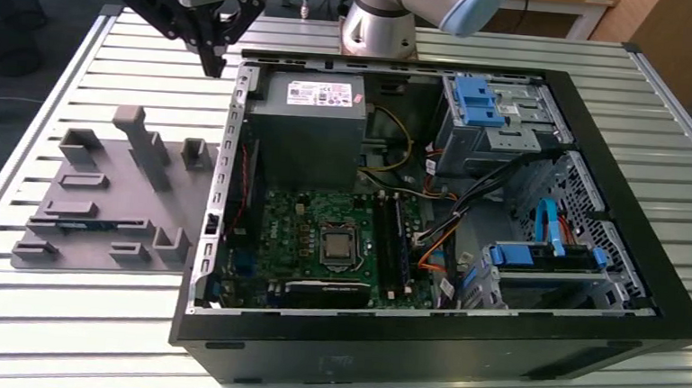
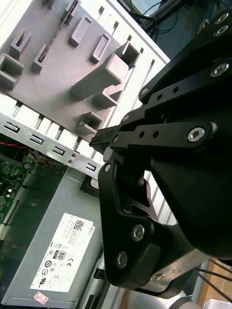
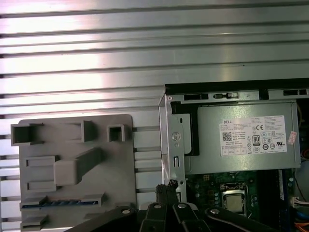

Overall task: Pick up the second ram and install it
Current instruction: 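Reach for the second ram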

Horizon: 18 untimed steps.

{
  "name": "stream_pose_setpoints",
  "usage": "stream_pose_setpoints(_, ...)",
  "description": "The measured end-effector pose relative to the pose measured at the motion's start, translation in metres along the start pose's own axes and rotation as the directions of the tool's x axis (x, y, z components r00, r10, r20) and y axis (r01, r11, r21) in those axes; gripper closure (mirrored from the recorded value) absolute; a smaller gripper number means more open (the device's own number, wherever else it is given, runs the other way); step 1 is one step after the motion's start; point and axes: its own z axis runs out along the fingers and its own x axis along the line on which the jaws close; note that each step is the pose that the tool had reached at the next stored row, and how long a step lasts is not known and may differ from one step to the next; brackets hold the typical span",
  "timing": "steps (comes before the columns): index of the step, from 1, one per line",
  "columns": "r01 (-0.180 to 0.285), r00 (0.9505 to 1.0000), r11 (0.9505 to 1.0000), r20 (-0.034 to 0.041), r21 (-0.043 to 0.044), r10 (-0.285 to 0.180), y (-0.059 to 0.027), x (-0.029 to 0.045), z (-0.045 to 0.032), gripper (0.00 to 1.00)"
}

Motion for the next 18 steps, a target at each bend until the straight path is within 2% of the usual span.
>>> stream_pose_setpoints(12,0.0,1.0,1.0,-0.0022,0.0001,0.0,-0.0002,0.002,0.0011,0.89)
stream_pose_setpoints(18,0.0,1.0,1.0,-0.0027,0.0001,0.0,-0.0007,0.0077,0.0016,0.89)
